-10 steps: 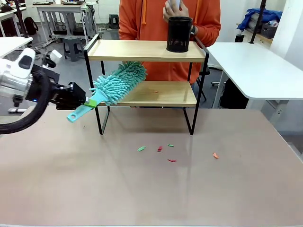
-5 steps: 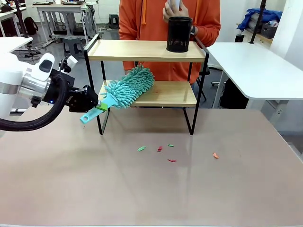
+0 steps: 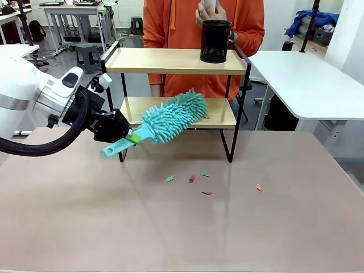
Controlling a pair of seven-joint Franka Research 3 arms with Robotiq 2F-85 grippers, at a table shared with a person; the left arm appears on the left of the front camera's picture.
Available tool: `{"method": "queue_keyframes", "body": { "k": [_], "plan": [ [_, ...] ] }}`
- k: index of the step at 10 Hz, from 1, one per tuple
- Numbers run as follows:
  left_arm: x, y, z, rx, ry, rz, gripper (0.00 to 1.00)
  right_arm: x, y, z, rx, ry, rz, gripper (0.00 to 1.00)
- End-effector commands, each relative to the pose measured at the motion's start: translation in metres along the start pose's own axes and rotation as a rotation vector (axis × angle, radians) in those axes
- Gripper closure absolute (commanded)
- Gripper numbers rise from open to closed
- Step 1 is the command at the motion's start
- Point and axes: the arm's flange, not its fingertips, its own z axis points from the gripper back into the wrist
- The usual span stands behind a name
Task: Clean the shelf.
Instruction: Clean the remaining tier of the Shelf with the Duster once objects are removed.
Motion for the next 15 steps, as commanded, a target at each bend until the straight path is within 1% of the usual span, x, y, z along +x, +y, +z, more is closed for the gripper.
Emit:
{"method": "queue_keyframes", "body": {
  "k": [1,2,3,4,7,11,12,13,14,15],
  "plan": [
    [-0.007,-0.011,0.032,-0.131,0.178,-0.027,0.88,0.003,0.001,-0.001,0.021,-0.014,0.027,0.0],
    [-0.018,-0.016,0.045,-0.231,0.337,-0.079,0.88,0.003,0.001,-0.001,0.021,-0.014,0.027,0.0],
    [-0.03,-0.017,0.057,-0.338,0.577,-0.162,0.88,0.003,0.001,-0.001,0.021,-0.014,0.027,0.0],
    [-0.038,-0.015,0.067,-0.426,0.728,-0.226,0.88,0.003,0.001,-0.001,0.021,-0.014,0.027,0.0],
    [-0.04,-0.005,0.081,-0.48,0.724,-0.213,0.88,0.003,0.001,-0.001,0.021,-0.014,0.027,0.0],
    [-0.046,0.008,0.103,-0.529,0.685,-0.209,0.88,0.003,0.001,-0.001,0.021,-0.014,0.027,0.0],
    [-0.054,0.013,0.129,-0.569,0.643,-0.221,0.88,0.003,0.001,-0.001,0.021,-0.014,0.027,0.0],
    [-0.066,0.017,0.165,-0.637,0.556,-0.218,0.88,0.003,0.001,-0.001,0.021,-0.014,0.027,0.0],
    [-0.083,0.025,0.208,-0.693,0.427,-0.228,0.88,0.003,0.001,-0.001,0.021,-0.014,0.027,0.0],
    [-0.101,0.037,0.249,-0.785,0.285,-0.241,0.88,0.003,0.001,-0.001,0.021,-0.014,0.027,0.0]
  ]
}}
